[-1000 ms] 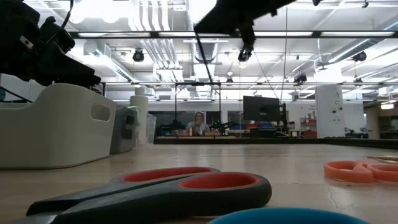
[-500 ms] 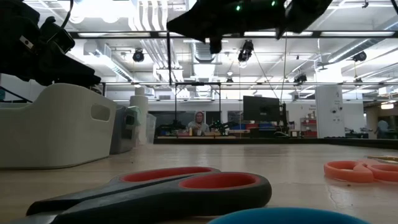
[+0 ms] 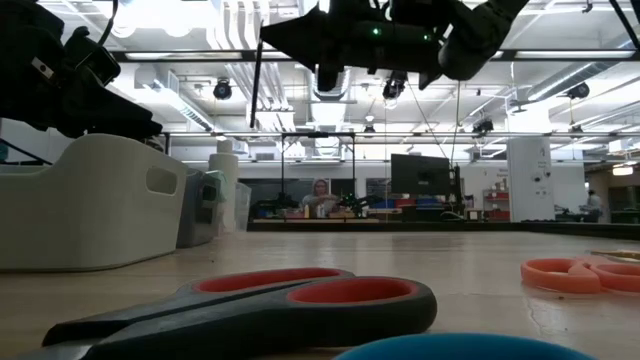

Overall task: Pick & Place Paint Supplies
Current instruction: Put the left silver makeup brush into the black bin

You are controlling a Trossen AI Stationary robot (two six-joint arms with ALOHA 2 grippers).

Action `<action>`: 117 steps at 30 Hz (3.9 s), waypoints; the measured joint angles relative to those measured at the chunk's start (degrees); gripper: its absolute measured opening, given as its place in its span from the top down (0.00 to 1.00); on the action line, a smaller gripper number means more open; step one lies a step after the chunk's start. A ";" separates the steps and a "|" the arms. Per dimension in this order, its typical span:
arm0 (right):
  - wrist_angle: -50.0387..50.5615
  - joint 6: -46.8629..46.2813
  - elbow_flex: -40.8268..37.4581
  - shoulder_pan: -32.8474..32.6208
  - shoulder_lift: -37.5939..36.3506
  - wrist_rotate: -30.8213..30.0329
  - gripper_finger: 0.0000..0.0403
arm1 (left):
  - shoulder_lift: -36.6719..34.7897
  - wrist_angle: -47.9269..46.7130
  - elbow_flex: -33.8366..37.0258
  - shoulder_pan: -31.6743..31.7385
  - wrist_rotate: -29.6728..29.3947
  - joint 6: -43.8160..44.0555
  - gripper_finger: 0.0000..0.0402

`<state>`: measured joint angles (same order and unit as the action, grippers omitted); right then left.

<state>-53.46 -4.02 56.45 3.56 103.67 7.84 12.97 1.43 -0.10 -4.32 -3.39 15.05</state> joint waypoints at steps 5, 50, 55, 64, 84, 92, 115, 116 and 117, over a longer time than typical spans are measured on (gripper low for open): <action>-0.14 0.82 0.00 0.03 -0.02 0.14 0.97 | 0.00 0.00 0.00 -0.02 0.00 0.00 0.68; -0.19 -0.04 0.02 0.47 -0.06 -0.47 0.97 | 2.09 16.70 -0.70 -0.26 -4.74 -19.55 0.68; 0.23 -0.02 0.02 0.47 -0.06 -0.47 0.97 | 7.34 15.99 -7.32 -0.24 -4.79 -23.01 0.68; 0.59 -0.28 0.02 0.62 -0.08 -0.44 0.97 | 23.26 5.45 -17.76 -0.15 -6.10 -21.61 0.68; 0.65 0.18 0.04 0.58 -0.08 -0.36 0.97 | 45.34 13.20 -24.76 -0.09 -7.75 -17.97 0.68; 0.65 0.18 0.04 0.58 -0.08 -0.29 0.97 | 46.52 14.02 -24.76 0.45 -7.72 -12.08 0.68; 0.65 0.18 0.04 0.58 -0.08 -0.31 0.97 | 47.98 16.86 -24.74 2.23 -4.51 -7.06 0.68; 0.65 0.17 0.04 0.58 -0.08 -0.31 0.97 | 48.53 17.55 -24.75 2.23 -4.50 -7.08 0.68; 0.65 0.16 0.04 0.58 -0.08 -0.31 0.97 | 49.01 17.91 -24.76 2.23 -4.49 -7.09 0.68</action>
<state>-52.82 -3.86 56.49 4.14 103.59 7.53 61.98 19.34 -24.86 -2.09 -7.88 7.96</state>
